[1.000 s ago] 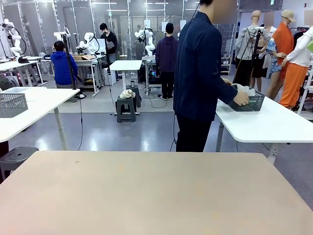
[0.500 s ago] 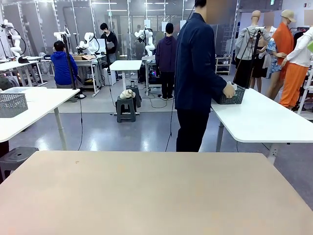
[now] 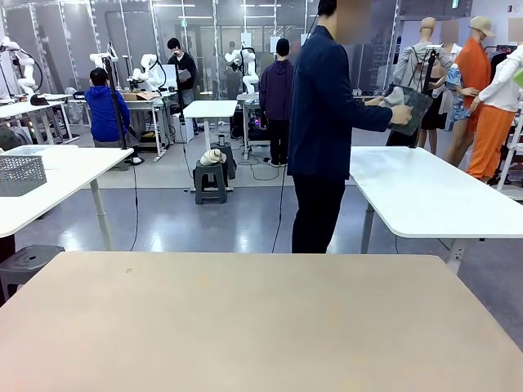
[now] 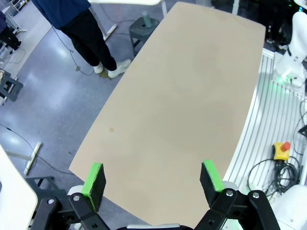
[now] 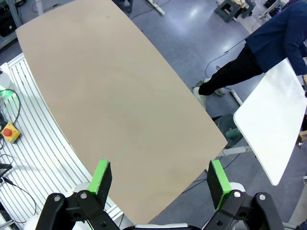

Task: Fold the towels and place them in the basket.
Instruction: When a person lays out a Towel with hook on the table, fold it in half twice.

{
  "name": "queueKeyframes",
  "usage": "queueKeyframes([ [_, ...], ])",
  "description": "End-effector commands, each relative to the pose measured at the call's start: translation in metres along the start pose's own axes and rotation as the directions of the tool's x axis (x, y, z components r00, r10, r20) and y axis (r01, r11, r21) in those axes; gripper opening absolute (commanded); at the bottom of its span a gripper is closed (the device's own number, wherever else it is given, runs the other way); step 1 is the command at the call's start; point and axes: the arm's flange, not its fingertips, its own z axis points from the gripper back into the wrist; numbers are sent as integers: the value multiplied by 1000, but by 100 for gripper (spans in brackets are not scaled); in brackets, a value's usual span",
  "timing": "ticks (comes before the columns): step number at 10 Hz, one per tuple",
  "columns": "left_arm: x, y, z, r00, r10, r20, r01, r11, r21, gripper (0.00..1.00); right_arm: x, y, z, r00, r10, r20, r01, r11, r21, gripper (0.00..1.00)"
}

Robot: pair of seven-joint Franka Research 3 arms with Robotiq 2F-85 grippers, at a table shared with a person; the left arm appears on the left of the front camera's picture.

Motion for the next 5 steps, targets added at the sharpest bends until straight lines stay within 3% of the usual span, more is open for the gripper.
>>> queueKeyframes([
  [1,4,1,3,1000,26,-16,-26,1000,5,100,0,0,0,1000,3,1,-3,1000,3,100],
  [5,6,3,4,997,54,-57,-54,998,13,100,0,0,0,1000,3,1,-3,1000,3,100],
])
